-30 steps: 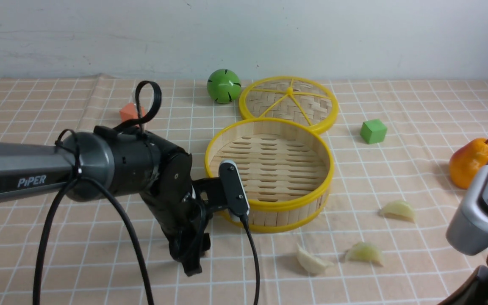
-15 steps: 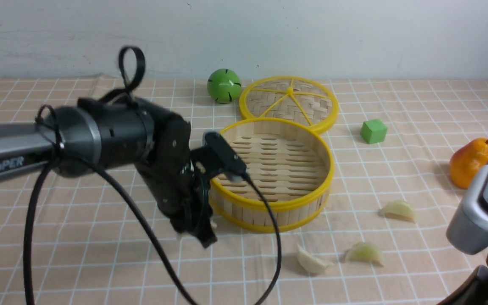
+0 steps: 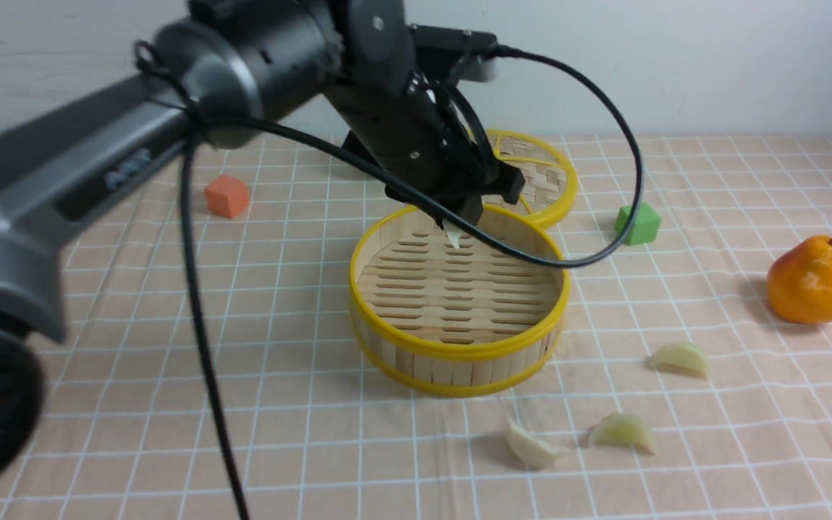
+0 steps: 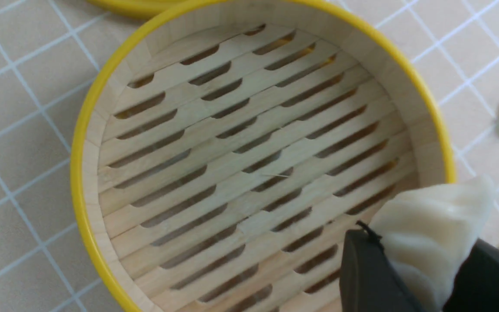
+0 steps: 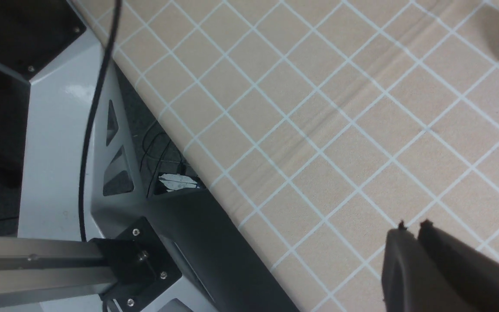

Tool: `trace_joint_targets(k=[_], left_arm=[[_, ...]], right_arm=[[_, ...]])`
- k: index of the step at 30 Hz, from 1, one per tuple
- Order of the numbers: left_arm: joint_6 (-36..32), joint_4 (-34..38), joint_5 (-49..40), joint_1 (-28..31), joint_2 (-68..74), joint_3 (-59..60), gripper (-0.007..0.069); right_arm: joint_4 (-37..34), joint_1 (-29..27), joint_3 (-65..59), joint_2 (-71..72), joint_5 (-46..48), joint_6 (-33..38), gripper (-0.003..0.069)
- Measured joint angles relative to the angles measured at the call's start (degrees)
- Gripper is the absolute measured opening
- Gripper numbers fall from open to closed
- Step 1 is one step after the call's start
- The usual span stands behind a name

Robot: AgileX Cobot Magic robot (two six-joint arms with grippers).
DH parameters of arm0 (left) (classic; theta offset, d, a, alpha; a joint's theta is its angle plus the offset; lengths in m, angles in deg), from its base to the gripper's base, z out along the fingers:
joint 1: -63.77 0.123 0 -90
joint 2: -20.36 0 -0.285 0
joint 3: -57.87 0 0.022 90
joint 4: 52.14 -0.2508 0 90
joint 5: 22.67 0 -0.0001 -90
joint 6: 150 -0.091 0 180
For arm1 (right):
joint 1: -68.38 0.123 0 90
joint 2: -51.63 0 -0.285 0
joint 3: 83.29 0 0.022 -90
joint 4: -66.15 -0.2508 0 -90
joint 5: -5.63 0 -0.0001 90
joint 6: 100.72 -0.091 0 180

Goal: Put the dumplings into the steamer on the table with the brown tablecloth.
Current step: 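Place the dumpling into the bamboo steamer basket with the left gripper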

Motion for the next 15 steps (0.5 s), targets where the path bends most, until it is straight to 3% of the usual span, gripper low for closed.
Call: trace_joint_targets(k=[7,15], left_arm=[[10.2,-6.1,-3.7,-0.7,14.0,-14.3,0.02],[12.9,-7.2,-2.8,-0.7,20.8,-17.5,0.0197]], right_arm=[[0.0,0.0,0.0,3.1,2.9,-2.0,0.0042],[2.3,0.0,0.0,3.3,3.9,-3.1,0.0052]])
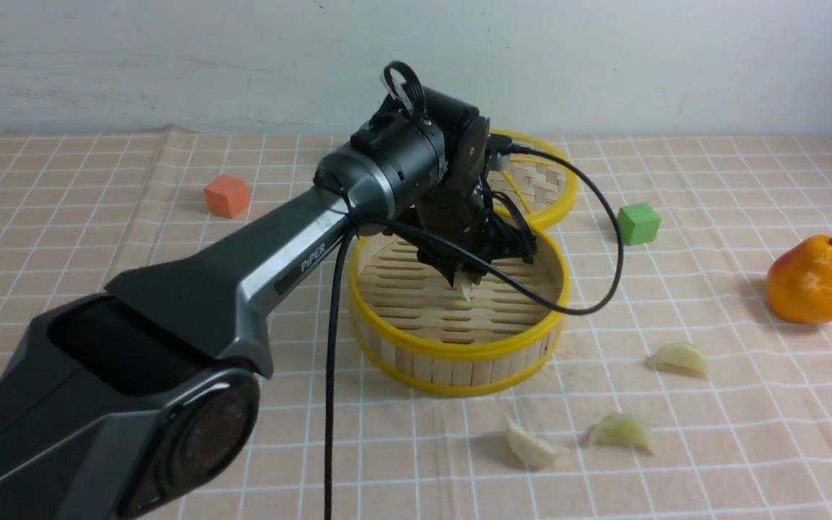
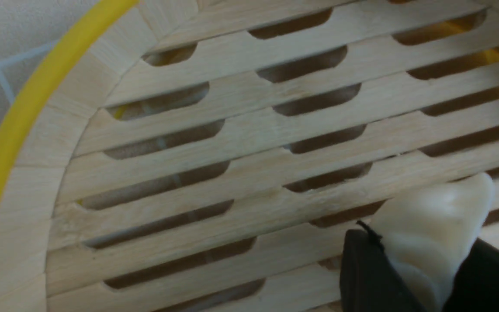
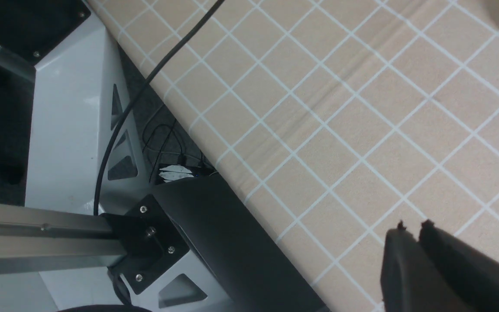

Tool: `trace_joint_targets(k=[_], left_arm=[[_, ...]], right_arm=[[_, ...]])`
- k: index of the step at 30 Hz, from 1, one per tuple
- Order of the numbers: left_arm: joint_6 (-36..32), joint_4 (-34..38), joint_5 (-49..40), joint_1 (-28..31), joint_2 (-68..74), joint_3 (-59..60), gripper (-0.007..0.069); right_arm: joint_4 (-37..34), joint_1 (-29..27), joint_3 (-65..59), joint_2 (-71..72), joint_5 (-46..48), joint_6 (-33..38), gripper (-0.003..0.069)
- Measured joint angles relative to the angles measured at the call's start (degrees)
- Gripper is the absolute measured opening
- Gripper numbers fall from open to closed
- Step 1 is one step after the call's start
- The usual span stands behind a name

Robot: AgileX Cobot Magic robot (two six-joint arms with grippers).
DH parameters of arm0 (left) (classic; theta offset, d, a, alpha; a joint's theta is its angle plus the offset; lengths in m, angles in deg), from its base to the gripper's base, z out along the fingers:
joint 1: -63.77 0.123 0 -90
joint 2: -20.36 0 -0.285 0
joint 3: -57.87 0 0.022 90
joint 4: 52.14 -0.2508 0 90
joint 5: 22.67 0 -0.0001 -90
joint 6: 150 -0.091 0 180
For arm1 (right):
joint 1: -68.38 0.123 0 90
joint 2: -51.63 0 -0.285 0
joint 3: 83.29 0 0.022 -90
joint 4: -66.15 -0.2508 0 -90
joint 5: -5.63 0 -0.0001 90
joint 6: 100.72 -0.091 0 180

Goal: Put the dumplings into the steamer on the table with the brown tablecloth.
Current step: 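Place the dumpling into the bamboo steamer basket with the left gripper, then reach for and grasp a dumpling on the table with the left gripper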

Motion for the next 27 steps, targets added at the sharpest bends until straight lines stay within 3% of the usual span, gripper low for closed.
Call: trace_joint_targets(k=[4,7,8,9,10,13,16,22,27], left_arm=[[0.1,-0.7,0.4,0.0,0.3,0.0,0.0218],[-0.7,-1.0,0.1,0.0,-1.3,0.0,0.036],[-0.9,-1.0,0.0,0.0,-1.4,0.0,0.036],[-1.8,-0.7,-0.9,0.0,-2.5,0.0,0.0409],[-3.4,-0.3,-2.3,0.0,-4.1,0.0,0.047],[-9.9,2.0,-6.7,-0.3,-10.7,0.6,0.0558],[-16.2,3.8,-8.1,-1.3,-15.2,2.6,0.0566],[-37.6,14.3,-10.6,-7.4,-21.5,13.4,0.0541],[-49.5,16.2,-10.6,-11.1,-21.2,23.3,0.051]], right_arm=[[1.0,0.0,0.0,0.0,0.0,-0.1,0.0054],[2.0,0.0,0.1,0.0,0.0,-0.3,0.0061],[2.0,0.0,0.1,0.0,0.0,-0.3,0.0061],[2.5,0.0,0.2,0.0,0.0,-0.3,0.0062],[3.1,0.0,0.2,0.0,0.0,-0.3,0.0062],[5.1,0.0,0.4,0.1,0.0,-0.3,0.0064],[7.4,0.0,0.4,0.6,0.0,-0.3,0.0063],[14.1,0.0,0.4,5.7,0.3,-2.9,0.0065],[17.7,0.0,0.4,10.2,0.8,-5.2,0.0066]])
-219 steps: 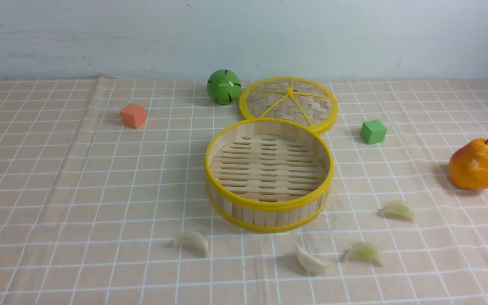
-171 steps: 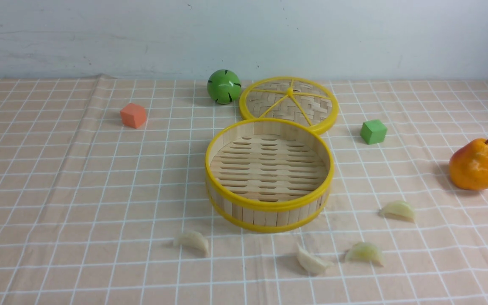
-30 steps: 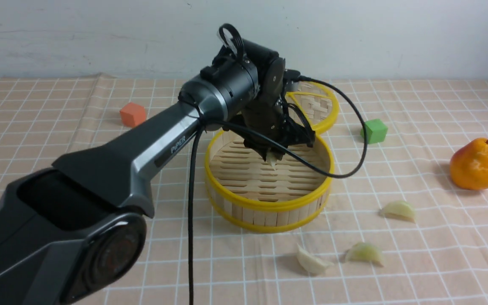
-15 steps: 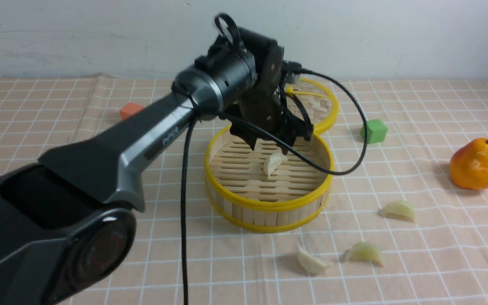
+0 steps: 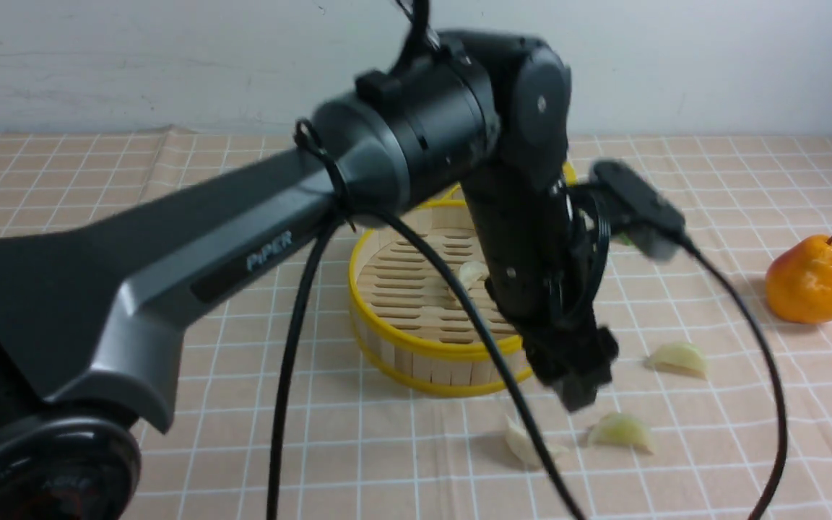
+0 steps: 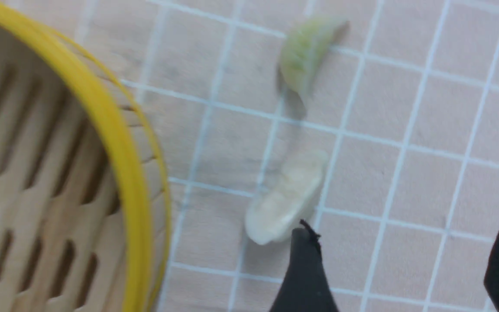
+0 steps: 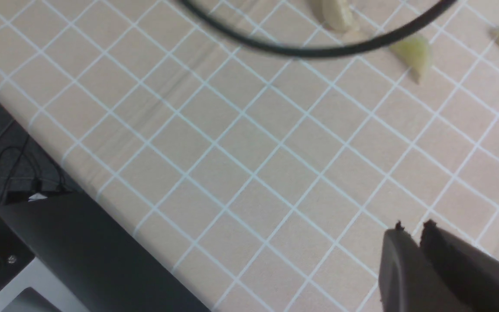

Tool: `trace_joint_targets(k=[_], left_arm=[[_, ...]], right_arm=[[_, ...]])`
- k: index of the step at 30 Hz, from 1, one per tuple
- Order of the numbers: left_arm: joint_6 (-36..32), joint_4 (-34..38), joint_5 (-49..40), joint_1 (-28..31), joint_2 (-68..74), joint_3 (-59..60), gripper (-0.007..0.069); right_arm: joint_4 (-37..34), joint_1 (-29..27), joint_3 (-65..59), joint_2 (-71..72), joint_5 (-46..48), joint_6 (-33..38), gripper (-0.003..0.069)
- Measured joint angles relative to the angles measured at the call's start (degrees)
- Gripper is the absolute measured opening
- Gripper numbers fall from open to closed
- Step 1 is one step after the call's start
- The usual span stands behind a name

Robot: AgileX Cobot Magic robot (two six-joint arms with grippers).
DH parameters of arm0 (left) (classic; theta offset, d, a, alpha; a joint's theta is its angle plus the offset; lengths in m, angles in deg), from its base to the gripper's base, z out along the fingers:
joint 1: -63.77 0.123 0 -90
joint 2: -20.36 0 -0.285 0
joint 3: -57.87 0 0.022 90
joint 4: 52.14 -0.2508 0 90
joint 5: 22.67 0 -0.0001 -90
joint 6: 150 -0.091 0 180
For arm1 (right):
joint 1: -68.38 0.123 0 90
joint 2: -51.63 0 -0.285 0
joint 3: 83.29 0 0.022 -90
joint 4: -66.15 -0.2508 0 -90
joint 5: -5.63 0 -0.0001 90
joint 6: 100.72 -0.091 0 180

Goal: Put the dumplings into the steamer on the table with the brown tablecloth.
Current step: 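Reach for and grasp a dumpling on the table with the left gripper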

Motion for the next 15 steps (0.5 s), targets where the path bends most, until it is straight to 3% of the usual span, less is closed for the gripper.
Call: trace_joint_targets(k=[8,15], left_arm=[[-10.1,-0.8,4.0,-0.5,1.9,8.1,0.0473],[-11.2,-1.1,9.7,-0.5,5.2,8.2,0.0465]], right_arm=[[1.3,0.0,0.0,2.4,0.2,-0.6,0.0069],[1.5,0.0,0.0,2.4,0.2,-0.6,0.0075]])
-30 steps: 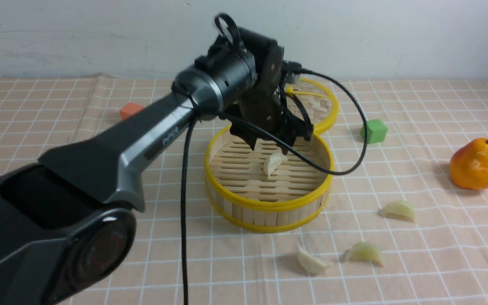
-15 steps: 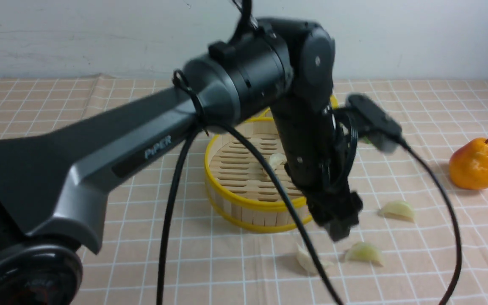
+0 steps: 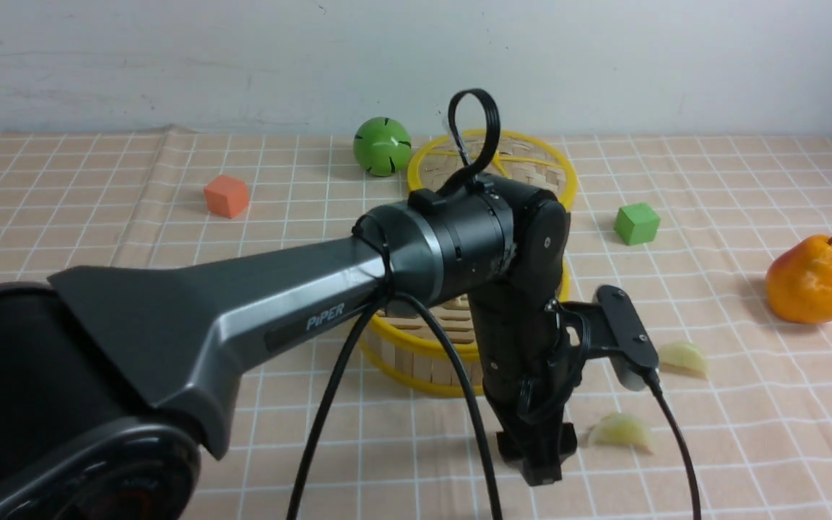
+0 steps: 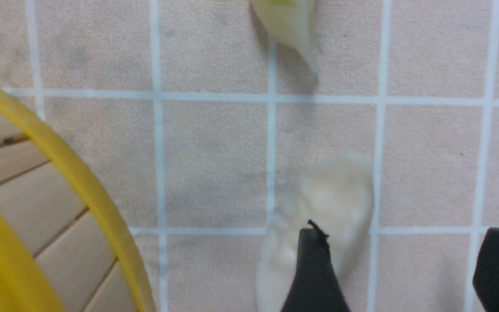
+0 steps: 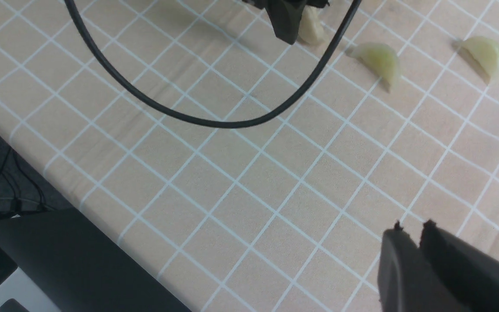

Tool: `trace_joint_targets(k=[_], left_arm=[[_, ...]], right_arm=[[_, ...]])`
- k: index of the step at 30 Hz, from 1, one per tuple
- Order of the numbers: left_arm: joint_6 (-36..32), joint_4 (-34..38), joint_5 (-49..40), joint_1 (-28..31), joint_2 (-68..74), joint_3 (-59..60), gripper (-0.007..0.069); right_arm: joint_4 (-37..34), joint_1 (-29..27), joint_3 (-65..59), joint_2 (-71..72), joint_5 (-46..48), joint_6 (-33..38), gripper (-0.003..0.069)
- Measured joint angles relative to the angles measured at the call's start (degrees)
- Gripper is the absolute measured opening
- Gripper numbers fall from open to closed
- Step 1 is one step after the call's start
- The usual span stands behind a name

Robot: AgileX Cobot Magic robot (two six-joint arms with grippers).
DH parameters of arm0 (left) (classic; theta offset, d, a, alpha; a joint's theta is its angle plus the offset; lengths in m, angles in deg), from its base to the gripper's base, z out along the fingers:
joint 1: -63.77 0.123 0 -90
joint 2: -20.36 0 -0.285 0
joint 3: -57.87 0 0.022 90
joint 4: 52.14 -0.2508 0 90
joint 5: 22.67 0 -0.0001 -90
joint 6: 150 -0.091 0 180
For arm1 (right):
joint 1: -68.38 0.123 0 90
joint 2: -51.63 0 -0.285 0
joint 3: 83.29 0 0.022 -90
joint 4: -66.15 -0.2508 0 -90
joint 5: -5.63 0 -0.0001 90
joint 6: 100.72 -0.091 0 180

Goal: Put the dumplings into the steamer on the table with the brown tablecloth.
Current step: 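Reach for and grasp a dumpling on the table with the left gripper, then place the dumpling into the bamboo steamer basket with the left gripper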

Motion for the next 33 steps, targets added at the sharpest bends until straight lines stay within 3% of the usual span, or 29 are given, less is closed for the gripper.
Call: trace_joint_targets(k=[5,8,9,11,17,25,29,33], left_arm=[[1.5,-1.2,3.1,0.1,2.7,0.0,0.044],[3.8,-2.6,3.3,0.1,2.8,0.0,0.0376],[6.3,-3.8,3.5,0.1,2.9,-0.1,0.03],[10.0,-4.6,3.4,0.1,2.8,-0.4,0.0232],[18.3,-6.7,-2.5,0.1,3.3,-3.8,0.0233],[28.8,-4.3,-9.0,0.4,-0.5,-17.0,0.0233],[40.0,-7.7,-9.4,4.2,-2.3,-24.0,0.0233],[46.3,-10.2,-7.8,10.1,-1.0,-24.3,0.0233]], right_arm=[[0.0,0.0,0.0,0.0,0.0,0.0,0.0081],[0.0,0.0,0.0,0.0,0.0,0.0,0.0083],[0.0,0.0,0.0,0.0,0.0,0.0,0.0084],[0.0,0.0,0.0,0.0,0.0,0.0,0.0084],[0.0,0.0,0.0,0.0,0.0,0.0,0.0084],[-0.3,0.0,0.0,0.0,-0.3,0.0,0.0084],[-1.3,0.0,0.0,0.0,-2.3,-0.7,0.0084],[-1.6,0.0,0.0,-0.9,-2.8,-5.9,0.0084]])
